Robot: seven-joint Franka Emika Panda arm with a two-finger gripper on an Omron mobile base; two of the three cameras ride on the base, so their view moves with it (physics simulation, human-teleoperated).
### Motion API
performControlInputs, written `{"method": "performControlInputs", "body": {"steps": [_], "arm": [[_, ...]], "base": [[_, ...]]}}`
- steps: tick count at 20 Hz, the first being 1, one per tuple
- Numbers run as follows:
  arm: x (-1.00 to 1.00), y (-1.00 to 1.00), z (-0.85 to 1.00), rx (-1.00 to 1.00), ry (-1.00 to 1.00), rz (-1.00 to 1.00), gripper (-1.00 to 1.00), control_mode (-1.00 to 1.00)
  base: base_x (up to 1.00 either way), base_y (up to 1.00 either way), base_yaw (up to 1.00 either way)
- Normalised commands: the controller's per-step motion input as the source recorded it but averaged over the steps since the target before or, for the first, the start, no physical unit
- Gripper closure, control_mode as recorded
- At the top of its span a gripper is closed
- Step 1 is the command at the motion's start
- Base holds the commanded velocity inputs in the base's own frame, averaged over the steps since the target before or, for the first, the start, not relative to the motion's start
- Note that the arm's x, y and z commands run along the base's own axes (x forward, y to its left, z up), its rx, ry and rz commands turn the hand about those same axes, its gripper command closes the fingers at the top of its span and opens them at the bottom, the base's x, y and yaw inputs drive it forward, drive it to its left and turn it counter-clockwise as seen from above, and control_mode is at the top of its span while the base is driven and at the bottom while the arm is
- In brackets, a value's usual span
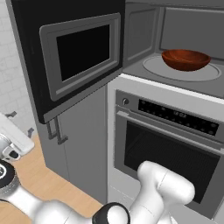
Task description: Pick the carrot from the sink and place it in the bowl. Then pick the bowl and place it in the microwave. Then close the microwave door and press the start button.
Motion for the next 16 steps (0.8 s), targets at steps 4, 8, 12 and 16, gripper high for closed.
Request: {"method": "performControlInputs", "body": {"steps": [4,8,12,16], "arm": [[0.12,-0.72,0.48,0.15,0.00,0.00,-1.00,-1.00],[0.53,-0.24,0.14,0.03,0.01,0.00,-1.00,-1.00],[0.56,0.00,0.00,0.00,0.00,0.00,-1.00,-1.00],[0.18,-0.21,0.03,0.00,-0.18,-0.15,-1.00,-1.00]], "base": [[0.00,0.00,0.00],[0.00,0.00,0.00],[0.00,0.00,0.00],[0.00,0.00,0.00]]}}
